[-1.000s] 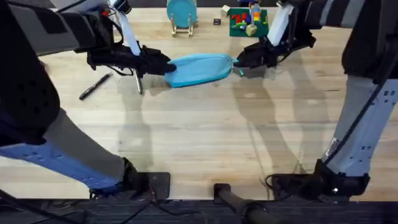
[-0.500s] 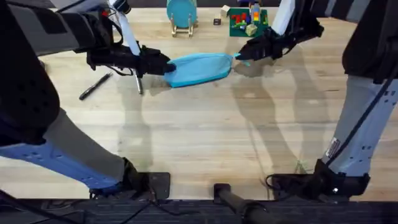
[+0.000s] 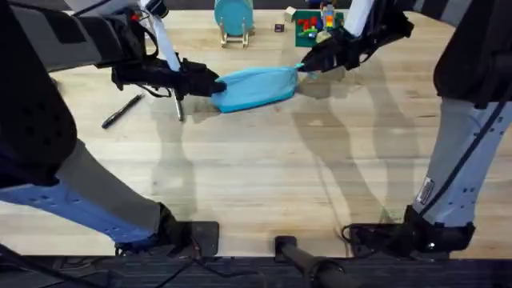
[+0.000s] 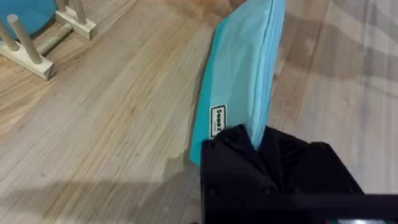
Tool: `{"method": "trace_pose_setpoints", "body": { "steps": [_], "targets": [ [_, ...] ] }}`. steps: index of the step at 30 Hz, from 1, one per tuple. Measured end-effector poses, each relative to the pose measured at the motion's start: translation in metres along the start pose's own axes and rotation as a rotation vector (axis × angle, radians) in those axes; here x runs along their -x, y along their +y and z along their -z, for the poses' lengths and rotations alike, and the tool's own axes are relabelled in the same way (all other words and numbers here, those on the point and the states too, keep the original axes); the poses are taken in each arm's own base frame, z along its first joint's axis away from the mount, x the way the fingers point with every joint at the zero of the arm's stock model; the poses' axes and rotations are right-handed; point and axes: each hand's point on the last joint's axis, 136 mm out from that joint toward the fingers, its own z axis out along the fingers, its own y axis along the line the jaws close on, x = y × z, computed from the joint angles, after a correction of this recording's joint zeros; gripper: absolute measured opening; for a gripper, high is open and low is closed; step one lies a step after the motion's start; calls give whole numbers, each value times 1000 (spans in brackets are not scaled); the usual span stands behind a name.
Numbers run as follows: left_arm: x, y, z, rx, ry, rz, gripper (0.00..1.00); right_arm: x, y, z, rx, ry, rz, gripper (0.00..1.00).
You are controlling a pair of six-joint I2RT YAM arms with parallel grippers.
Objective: Unzip the bag, pick up the pens from the table one at a time and place them inside, then zip the bag closed.
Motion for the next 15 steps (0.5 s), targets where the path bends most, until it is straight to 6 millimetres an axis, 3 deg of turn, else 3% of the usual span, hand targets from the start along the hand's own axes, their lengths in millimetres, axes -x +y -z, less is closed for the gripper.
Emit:
{"method": "trace_pose_setpoints", "body": {
  "steps": [15],
  "targets": [
    [0,0,0,0,0,0,43,18,14,-20,51,27,24,30]
  ]
}}
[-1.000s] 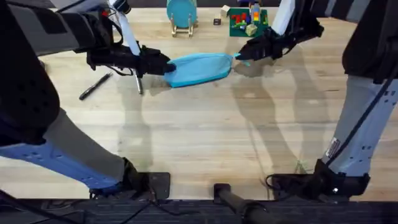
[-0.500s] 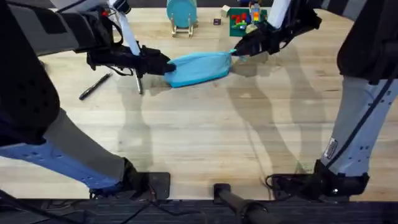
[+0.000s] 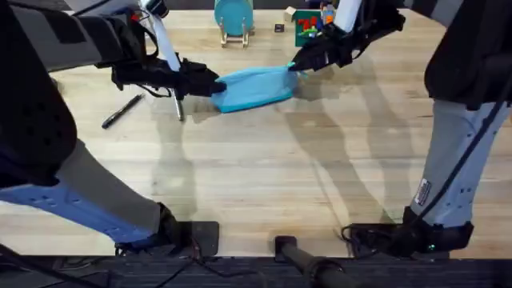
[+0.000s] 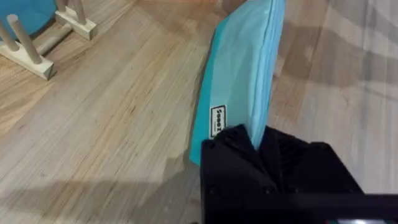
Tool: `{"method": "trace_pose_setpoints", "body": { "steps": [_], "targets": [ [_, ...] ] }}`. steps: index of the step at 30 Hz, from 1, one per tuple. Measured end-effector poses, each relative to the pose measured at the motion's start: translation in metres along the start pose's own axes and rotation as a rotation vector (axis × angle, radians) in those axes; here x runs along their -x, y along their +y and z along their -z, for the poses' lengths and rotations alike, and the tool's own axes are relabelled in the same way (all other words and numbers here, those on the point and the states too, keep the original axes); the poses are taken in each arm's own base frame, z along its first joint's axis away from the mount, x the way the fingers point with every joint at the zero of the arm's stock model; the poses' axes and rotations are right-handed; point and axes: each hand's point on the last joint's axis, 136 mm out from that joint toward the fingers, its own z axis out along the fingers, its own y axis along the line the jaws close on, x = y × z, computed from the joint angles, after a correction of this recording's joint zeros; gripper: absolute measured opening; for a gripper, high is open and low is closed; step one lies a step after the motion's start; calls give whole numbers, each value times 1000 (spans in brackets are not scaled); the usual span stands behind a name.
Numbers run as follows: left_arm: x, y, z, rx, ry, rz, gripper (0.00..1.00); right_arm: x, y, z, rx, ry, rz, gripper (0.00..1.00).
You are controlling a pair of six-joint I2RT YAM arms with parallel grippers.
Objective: Unzip the bag, pick up the pens from the table one at a time and place them inside, then zip the bag closed.
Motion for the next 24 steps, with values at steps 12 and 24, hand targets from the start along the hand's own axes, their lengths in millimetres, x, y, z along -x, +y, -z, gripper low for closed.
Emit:
{"method": "trace_pose_setpoints", "body": {
  "steps": [12,24],
  "targets": [
    [0,0,0,-2,1,3,43,8,13,-35,70,34,41,31],
    [0,0,0,-1,1,3,43,20,14,-67,100,25,168,30]
  ]
}}
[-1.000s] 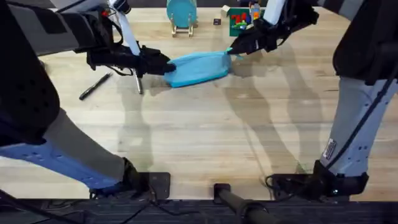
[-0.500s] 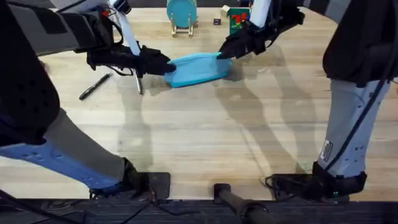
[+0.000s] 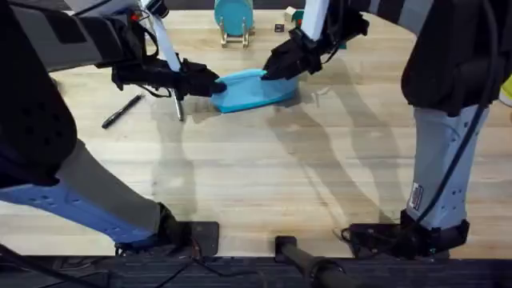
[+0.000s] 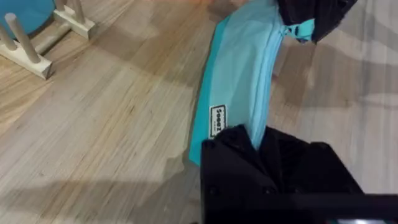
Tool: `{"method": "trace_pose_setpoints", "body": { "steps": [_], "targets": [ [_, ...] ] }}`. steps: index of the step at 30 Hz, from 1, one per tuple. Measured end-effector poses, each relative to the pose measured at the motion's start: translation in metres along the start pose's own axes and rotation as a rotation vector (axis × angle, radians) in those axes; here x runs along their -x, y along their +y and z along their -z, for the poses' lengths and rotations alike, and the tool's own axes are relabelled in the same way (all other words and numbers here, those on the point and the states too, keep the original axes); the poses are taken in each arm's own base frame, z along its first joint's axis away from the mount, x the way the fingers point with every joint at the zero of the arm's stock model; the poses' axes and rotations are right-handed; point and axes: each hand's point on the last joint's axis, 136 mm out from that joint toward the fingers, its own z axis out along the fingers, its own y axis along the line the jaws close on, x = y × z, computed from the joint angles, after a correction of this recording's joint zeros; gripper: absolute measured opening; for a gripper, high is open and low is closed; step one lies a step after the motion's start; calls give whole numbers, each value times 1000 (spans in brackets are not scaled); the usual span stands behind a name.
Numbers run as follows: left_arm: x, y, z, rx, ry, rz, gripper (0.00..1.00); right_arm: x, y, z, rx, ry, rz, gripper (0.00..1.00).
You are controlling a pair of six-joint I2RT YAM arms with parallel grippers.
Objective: Unzip the bag, pick up the pens from the table one at a time and place them inside, then zip the bag closed.
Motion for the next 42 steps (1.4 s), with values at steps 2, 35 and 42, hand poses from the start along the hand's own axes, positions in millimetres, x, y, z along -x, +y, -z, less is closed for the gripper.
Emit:
{"method": "trace_pose_setpoints", "body": {
  "steps": [2,35,42],
  "targets": [
    [0,0,0,0,0,0,43,3,-1,-5,4,-7,28,30],
    [0,-3,-5,-10,15,-10,43,32,-7,-85,64,5,170,31],
    [0,-3,-5,-10,16,-10,43,33,-7,-86,62,5,122,31]
  ]
}}
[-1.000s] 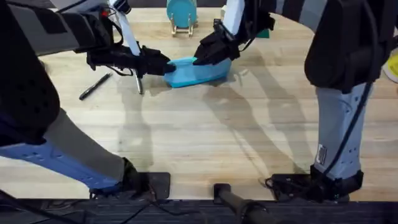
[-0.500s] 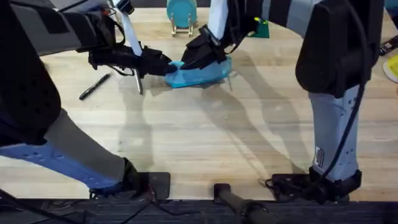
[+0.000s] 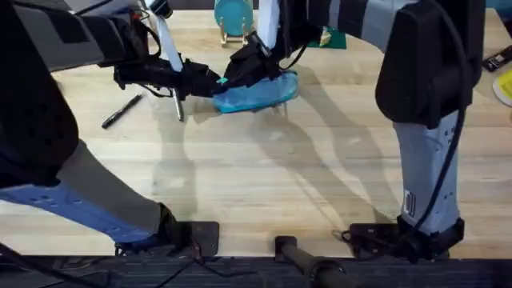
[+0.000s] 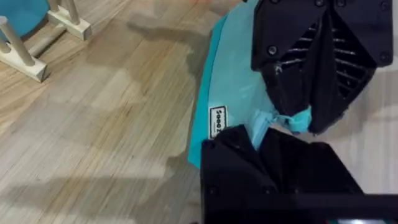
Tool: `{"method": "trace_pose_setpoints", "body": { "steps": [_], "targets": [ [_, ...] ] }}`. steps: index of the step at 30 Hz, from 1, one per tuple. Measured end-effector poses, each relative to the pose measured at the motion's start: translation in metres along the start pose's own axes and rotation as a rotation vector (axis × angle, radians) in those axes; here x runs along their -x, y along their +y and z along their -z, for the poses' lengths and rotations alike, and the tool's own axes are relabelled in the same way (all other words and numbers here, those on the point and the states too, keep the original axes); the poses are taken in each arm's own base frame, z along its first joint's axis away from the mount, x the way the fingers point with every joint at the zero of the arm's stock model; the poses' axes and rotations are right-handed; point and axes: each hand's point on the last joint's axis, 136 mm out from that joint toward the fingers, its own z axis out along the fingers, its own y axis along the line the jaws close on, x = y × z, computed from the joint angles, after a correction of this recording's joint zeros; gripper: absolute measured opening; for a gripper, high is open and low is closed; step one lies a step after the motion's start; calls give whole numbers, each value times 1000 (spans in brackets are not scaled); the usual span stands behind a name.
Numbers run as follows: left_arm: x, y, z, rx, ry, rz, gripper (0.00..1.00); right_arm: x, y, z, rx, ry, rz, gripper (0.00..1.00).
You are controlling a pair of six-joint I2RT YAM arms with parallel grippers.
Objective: Unzip the bag, pick up the pens from the table one at a time and place them inside, then zip the bag closed.
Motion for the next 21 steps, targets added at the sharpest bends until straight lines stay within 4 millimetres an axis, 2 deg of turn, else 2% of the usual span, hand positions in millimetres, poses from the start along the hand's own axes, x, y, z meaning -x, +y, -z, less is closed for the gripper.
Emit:
{"method": "trace_pose_setpoints", "body": {
  "steps": [15,18,21],
  "targets": [
    [0,0,0,0,0,0,43,0,0,0,0,0,-17,52],
    [0,1,0,4,1,-4,43,3,2,0,8,-15,-30,386],
    [1,-1,-2,-2,4,-5,43,7,3,-2,18,-35,-21,830]
  ]
}}
